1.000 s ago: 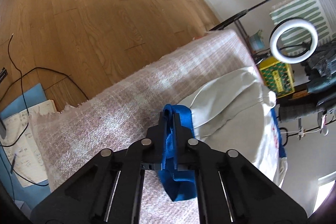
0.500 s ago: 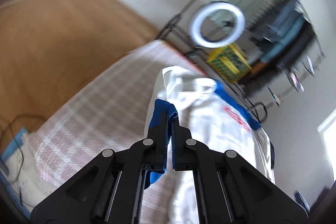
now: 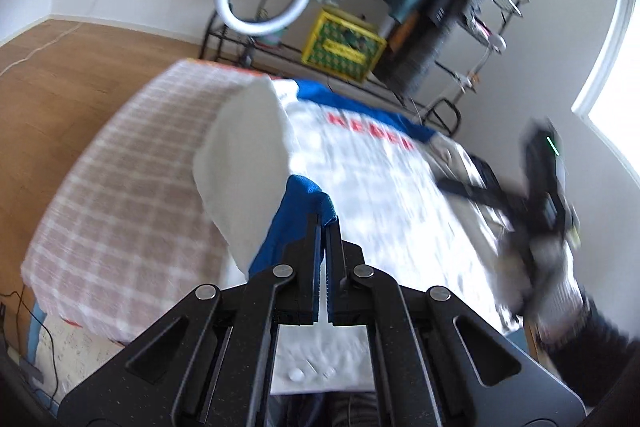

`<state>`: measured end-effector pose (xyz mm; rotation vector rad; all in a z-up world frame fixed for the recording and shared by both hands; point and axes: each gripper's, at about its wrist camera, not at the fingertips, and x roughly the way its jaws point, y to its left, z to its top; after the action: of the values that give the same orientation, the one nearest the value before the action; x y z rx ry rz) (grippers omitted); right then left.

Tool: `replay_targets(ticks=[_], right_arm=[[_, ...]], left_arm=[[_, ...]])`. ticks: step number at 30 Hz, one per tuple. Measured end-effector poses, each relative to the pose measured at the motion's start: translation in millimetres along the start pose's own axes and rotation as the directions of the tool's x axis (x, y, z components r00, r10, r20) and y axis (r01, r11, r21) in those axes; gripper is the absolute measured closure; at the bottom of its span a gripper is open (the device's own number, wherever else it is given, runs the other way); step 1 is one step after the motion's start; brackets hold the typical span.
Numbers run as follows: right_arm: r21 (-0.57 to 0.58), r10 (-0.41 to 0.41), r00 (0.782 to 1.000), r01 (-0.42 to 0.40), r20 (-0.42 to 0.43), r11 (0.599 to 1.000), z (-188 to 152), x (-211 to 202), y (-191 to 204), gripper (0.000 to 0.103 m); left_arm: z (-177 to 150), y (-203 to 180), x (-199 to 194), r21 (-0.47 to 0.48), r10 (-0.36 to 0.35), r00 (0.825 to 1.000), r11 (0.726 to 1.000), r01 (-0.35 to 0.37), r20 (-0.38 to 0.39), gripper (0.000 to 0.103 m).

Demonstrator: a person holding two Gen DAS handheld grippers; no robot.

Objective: Fold large clothes
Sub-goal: 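Lift the sleeve by its cuff with the left gripper and fold it across the jacket back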

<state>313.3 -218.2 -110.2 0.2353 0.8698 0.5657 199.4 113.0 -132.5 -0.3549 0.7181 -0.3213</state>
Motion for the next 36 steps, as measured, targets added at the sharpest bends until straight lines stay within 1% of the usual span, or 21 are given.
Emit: replay_targets(ticks=[3, 7, 11, 13, 15, 16, 18, 20, 21, 22, 23, 24, 26, 28, 29, 30, 31, 32, 33, 34, 36], right_arm=[[0.066, 0.065, 0.998, -0.064, -0.007, 0.996, 33.9, 31.2, -10.6, 0.031], [0.135, 0.166, 0.986, -0.162, -0.016, 0.977, 81.7, 79.2, -16.3, 0.036], [0.186, 0.188, 0.982, -0.18, -0.027, 0.966, 122.1, 128.5, -15.7, 0.036], [0.205, 0.208, 0.977, -0.194, -0.047, 0.959, 137.1, 157.1, -13.2, 0.043], [0.228, 0.191, 0.978, -0.168, -0.083, 0.959, 146.9, 185.1, -10.5, 0.047], [0.242, 0.175, 0.979, -0.145, -0.105, 0.959, 150.3, 201.1, -10.3, 0.047], [0.265, 0.17, 0.976, -0.131, -0.133, 0.955, 153.9, 224.6, -10.7, 0.047], [0.272, 0.173, 0.973, -0.126, -0.154, 0.954, 157.6, 243.8, -10.3, 0.054], [0.272, 0.176, 0.971, -0.128, -0.161, 0.954, 158.5, 250.1, -10.7, 0.064], [0.274, 0.181, 0.969, -0.13, -0.169, 0.953, 159.8, 255.9, -10.6, 0.079], [0.276, 0.181, 0.968, -0.128, -0.175, 0.953, 160.8, 259.4, -11.1, 0.089], [0.27, 0.162, 0.97, -0.11, -0.179, 0.957, 162.5, 260.7, -11.1, 0.1], [0.239, 0.125, 0.978, -0.083, -0.165, 0.967, 167.2, 251.9, -10.0, 0.101], [0.196, 0.138, 0.984, -0.115, -0.112, 0.974, 168.8, 229.0, -10.1, 0.101], [0.173, 0.134, 0.988, -0.118, -0.082, 0.978, 167.8, 214.2, -12.3, 0.101], [0.165, 0.12, 0.991, -0.109, -0.057, 0.98, 164.0, 199.5, -19.0, 0.101], [0.185, 0.117, 0.993, -0.108, -0.037, 0.977, 158.1, 186.4, -30.2, 0.101], [0.205, 0.106, 0.994, -0.096, -0.037, 0.974, 152.2, 181.0, -41.3, 0.101], [0.211, 0.073, 0.996, -0.059, -0.06, 0.976, 143.1, 175.8, -53.2, 0.101], [0.202, 0.038, 0.995, -0.019, -0.089, 0.979, 135.8, 177.4, -61.6, 0.101], [0.185, -0.009, 0.986, 0.04, -0.167, 0.982, 120.1, 183.3, -75.5, 0.101]], left_arm=[[-13.8, -14.1, -1.0, 0.038, 0.007, 1.0, 0.999, -0.007, -0.013, 0.103], [-26.3, -25.2, 0.2, 0.062, 0.001, 1.0, 0.998, 0.0, -0.021, 0.103], [-34.6, -29.0, 0.4, 0.072, -0.013, 0.999, 0.997, 0.015, -0.029, 0.103], [-36.3, -28.8, 1.8, 0.072, -0.017, 0.999, 0.997, 0.019, -0.031, 0.103], [-36.8, -28.0, 2.6, 0.068, -0.025, 0.999, 0.997, 0.027, -0.038, 0.103], [-37.5, -28.2, 2.7, 0.067, -0.029, 0.999, 0.997, 0.031, -0.041, 0.103], [-39.5, -28.8, 3.8, 0.068, -0.036, 0.998, 0.997, 0.039, -0.047, 0.103], [-42.6, -30.0, 4.3, 0.076, -0.037, 0.998, 0.996, 0.041, -0.051, 0.103], [-43.4, -30.0, 6.2, 0.08, -0.038, 0.998, 0.996, 0.043, -0.055, 0.103], [-44.7, -30.8, 7.3, 0.085, -0.039, 0.997, 0.995, 0.045, -0.061, 0.103], [-46.3, -31.5, 8.4, 0.09, -0.038, 0.997, 0.995, 0.043, -0.067, 0.103], [-48.6, -32.6, 9.6, 0.097, -0.034, 0.997, 0.994, 0.041, -0.073, 0.103], [-52.3, -35.3, 10.6, 0.11, -0.029, 0.996, 0.993, 0.038, -0.082, 0.103], [-56.6, -38.0, 11.1, 0.123, -0.035, 0.995, 0.991, 0.047, -0.095, 0.103], [-58.9, -39.8, 11.7, 0.134, -0.038, 0.994, 0.99, 0.052, -0.104, 0.103], [-62.0, -42.3, 12.5, 0.15, -0.037, 0.993, 0.987, 0.055, -0.114, 0.103], [-65.4, -44.8, 13.6, 0.164, -0.037, 0.991, 0.985, 0.058, -0.127, 0.103], [-68.8, -47.3, 15.0, 0.177, -0.039, 0.989, 0.982, 0.064, -0.142, 0.103], [-73.4, -50.1, 16.7, 0.192, -0.039, 0.986, 0.979, 0.07, -0.161, 0.103], [-77.3, -52.1, 17.8, 0.202, -0.037, 0.984, 0.977, 0.073, -0.175, 0.103], [-84.4, -55.7, 18.3, 0.229, -0.026, 0.981, 0.971, 0.071, -0.194, 0.103]])
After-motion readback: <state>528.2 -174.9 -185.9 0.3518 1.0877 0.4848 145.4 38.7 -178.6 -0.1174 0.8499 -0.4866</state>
